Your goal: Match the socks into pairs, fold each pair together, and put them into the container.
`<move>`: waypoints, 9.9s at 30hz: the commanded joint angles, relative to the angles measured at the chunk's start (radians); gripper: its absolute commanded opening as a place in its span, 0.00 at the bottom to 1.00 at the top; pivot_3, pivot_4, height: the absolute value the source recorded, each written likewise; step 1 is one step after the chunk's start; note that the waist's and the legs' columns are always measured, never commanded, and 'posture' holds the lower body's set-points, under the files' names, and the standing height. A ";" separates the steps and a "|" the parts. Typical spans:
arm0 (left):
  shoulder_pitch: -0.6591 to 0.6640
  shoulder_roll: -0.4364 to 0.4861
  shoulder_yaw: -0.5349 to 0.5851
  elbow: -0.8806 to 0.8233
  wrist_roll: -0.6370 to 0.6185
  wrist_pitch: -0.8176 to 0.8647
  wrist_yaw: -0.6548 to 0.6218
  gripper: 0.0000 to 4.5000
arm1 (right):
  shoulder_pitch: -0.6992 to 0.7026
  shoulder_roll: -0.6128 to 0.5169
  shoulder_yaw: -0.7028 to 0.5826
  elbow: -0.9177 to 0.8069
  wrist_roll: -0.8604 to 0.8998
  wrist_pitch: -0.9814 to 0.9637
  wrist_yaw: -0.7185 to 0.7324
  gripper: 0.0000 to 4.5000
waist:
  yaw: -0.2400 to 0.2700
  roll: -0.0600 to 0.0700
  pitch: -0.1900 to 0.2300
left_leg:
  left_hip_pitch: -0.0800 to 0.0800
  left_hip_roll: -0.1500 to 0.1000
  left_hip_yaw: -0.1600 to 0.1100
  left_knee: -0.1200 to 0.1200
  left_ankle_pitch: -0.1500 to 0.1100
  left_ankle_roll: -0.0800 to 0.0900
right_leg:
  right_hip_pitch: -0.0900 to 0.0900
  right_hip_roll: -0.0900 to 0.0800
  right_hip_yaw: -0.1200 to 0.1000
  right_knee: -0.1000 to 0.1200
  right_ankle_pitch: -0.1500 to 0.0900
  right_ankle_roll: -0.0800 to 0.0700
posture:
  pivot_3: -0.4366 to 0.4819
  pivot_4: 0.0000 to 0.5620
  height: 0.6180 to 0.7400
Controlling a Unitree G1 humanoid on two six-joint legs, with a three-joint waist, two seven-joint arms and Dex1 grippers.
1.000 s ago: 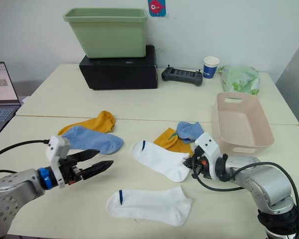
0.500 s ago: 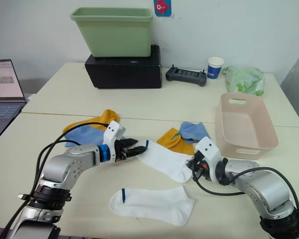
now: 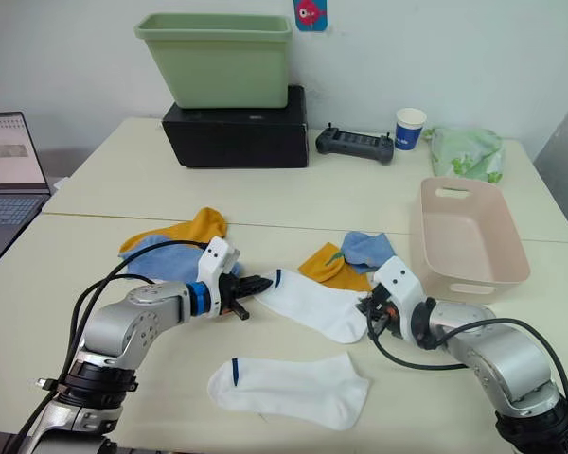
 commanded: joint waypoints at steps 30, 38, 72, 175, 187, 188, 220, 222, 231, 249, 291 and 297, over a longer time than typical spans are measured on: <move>0.896 0.046 0.301 -0.673 -0.356 -0.006 0.144 0.00 | 0.425 -0.240 -0.005 -0.217 0.068 -0.314 0.151 0.00 | 0.002 0.000 -0.001 | 0.002 -0.002 -0.006 -0.001 0.000 -0.001 | 0.006 -0.001 -0.004 -0.005 0.000 0.000 | 0.48 0.27 0.84; 0.928 0.033 0.267 -0.630 -0.261 -0.122 0.104 0.00 | 0.439 -0.228 0.090 -0.164 -0.062 -0.424 0.148 0.00 | 0.004 0.000 -0.001 | 0.002 -0.002 -0.007 -0.001 -0.002 0.003 | 0.006 0.000 -0.004 -0.005 0.000 0.000 | 0.48 0.27 0.84; 0.716 0.252 0.068 -0.581 -0.027 -0.367 -0.199 0.80 | 0.550 -0.118 0.042 -0.124 -0.118 -0.496 0.102 0.96 | 0.005 0.002 0.000 | 0.015 -0.002 -0.008 -0.004 -0.003 0.003 | 0.024 0.000 -0.006 -0.015 0.000 0.000 | 0.48 0.27 0.84; 0.362 0.216 -0.234 -0.321 0.217 -0.384 -0.295 0.01 | -0.040 0.133 0.073 -0.006 0.461 0.116 -0.023 0.00 | 0.004 0.009 -0.001 | 0.015 -0.001 -0.016 -0.004 -0.005 0.008 | 0.027 0.000 -0.019 -0.016 0.000 0.000 | 0.48 0.27 0.84; 0.300 0.143 -0.278 -0.330 0.226 -0.406 -0.284 0.01 | -0.059 0.083 0.011 -0.011 0.519 0.159 0.017 0.00 | 0.008 0.010 -0.001 | 0.013 -0.003 -0.015 -0.003 -0.005 0.008 | 0.027 -0.003 -0.019 -0.017 0.000 0.000 | 0.48 0.27 0.84; 0.294 0.137 -0.282 -0.329 0.228 -0.403 -0.282 0.01 | -0.051 0.053 -0.015 -0.015 0.533 0.163 0.030 0.00 | 0.008 0.010 0.000 | 0.013 -0.003 -0.015 -0.003 -0.005 0.008 | 0.027 -0.003 -0.019 -0.017 0.000 0.000 | 0.48 0.27 0.84; 0.235 0.120 -0.211 -0.415 0.054 -0.279 -0.320 0.01 | 0.160 -0.219 -0.087 -0.037 0.358 -0.049 0.132 0.00 | 0.007 0.009 0.000 | 0.008 -0.002 -0.013 -0.003 -0.004 0.007 | 0.024 -0.002 -0.020 -0.017 0.000 0.000 | 0.48 0.27 0.84; 0.238 0.111 -0.199 -0.409 0.044 -0.275 -0.306 0.01 | 0.166 -0.221 -0.089 -0.039 0.355 -0.052 0.133 0.00 | 0.007 0.009 0.000 | 0.008 -0.003 -0.013 -0.002 -0.004 0.007 | 0.024 -0.002 -0.020 -0.017 0.000 0.000 | 0.48 0.27 0.84; 0.294 0.073 -0.049 -0.390 -0.172 -0.084 -0.223 0.01 | 0.184 -0.219 -0.086 -0.042 0.335 -0.067 0.136 0.00 | 0.005 0.009 0.000 | 0.008 -0.002 -0.014 -0.002 -0.004 0.007 | 0.024 -0.002 -0.020 -0.017 0.000 0.000 | 0.48 0.27 0.84; 0.282 0.122 0.073 -0.404 -0.221 -0.120 -0.197 0.82 | 0.187 -0.210 -0.078 -0.043 0.332 -0.075 0.131 0.00 | 0.007 0.009 0.000 | 0.008 -0.002 -0.016 -0.002 -0.002 0.004 | 0.024 -0.002 -0.020 -0.017 0.000 0.000 | 0.48 0.27 0.84; 0.317 0.138 -0.316 -0.207 0.213 -0.466 -0.345 0.01 | 0.215 -0.200 -0.141 -0.046 0.366 -0.050 0.134 0.00 | 0.006 0.009 0.001 | 0.008 -0.002 -0.011 -0.002 -0.003 0.005 | 0.023 -0.002 -0.020 -0.016 0.000 0.000 | 0.48 0.27 0.84; 0.332 0.154 -0.306 -0.199 0.222 -0.481 -0.349 0.01 | 0.118 -0.105 -0.145 -0.094 0.584 0.077 0.032 0.00 | 0.006 0.009 0.000 | 0.008 -0.002 -0.012 -0.002 -0.003 0.005 | 0.024 -0.002 -0.020 -0.016 0.000 0.000 | 0.48 0.27 0.84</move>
